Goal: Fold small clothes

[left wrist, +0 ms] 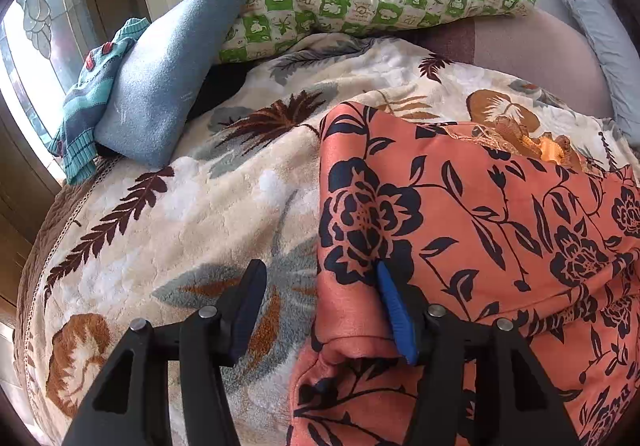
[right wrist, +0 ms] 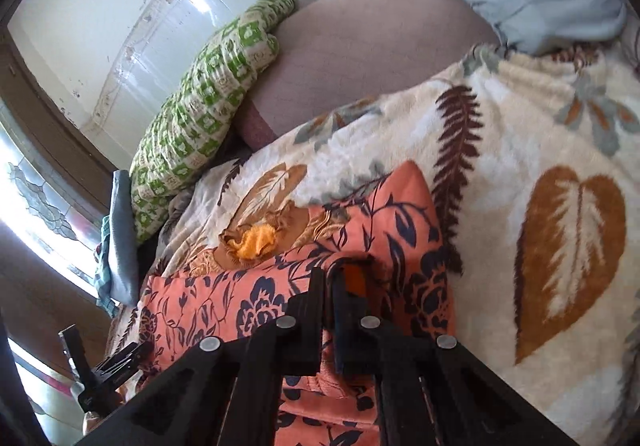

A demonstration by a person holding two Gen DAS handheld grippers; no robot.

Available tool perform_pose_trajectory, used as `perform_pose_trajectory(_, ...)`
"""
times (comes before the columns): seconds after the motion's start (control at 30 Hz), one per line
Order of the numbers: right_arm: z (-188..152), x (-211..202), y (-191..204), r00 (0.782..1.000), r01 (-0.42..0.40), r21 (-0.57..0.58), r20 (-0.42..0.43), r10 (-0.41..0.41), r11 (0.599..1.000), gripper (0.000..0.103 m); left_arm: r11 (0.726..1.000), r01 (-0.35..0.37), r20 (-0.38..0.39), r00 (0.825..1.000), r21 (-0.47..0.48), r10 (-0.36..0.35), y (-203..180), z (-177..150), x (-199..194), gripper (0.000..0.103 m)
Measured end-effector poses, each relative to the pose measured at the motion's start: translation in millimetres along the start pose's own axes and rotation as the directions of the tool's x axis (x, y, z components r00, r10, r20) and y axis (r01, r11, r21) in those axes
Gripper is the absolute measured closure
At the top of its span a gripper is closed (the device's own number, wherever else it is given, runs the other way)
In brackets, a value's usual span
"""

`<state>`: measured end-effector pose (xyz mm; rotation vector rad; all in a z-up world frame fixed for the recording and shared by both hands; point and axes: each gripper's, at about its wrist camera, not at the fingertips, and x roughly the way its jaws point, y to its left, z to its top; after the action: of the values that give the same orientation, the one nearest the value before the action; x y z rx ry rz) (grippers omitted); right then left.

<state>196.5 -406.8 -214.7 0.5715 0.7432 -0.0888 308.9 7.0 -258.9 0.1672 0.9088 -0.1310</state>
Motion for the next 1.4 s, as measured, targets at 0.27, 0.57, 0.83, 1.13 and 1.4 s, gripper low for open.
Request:
perform_pose_trajectory(0.27, -2, 13, -7, 0.985, 0.1, -0.026, -0.141, -0.102, 0.995, 0.096, 1.0, 0.003, -0.01, 1.0, -0.019, -0.003, 8, 1, -3, 0.037)
perform_pose_trajectory(0.57, -16, 33, 28, 0.954, -0.153, -0.057, -0.27, 0.132, 0.987, 0.095, 1.0, -0.006, -0.013, 1.0, 0.011, 0.006, 6, -1, 5, 0.031)
perform_pose_trajectory(0.83, -34, 44, 29, 0.85, -0.214, -0.036, -0.499, 0.168, 0.976, 0.094, 0.998, 0.009, -0.015, 1.0, -0.058, -0.01, 23, 1, 3, 0.021)
perform_pose_trajectory(1.13, -18, 60, -18, 0.944, -0.055, 0.073, -0.32, 0.076, 0.996, 0.096, 0.998, 0.016, -0.05, 0.999, 0.053, -0.013, 2, -2, 13, 0.021)
perform_pose_trajectory(1.4, -17, 32, 17, 0.943, -0.192, 0.032, -0.272, 0.193, 0.981, 0.094, 0.986, 0.124, 0.003, 0.992, -0.109, -0.124, 26, -3, -6, 0.017)
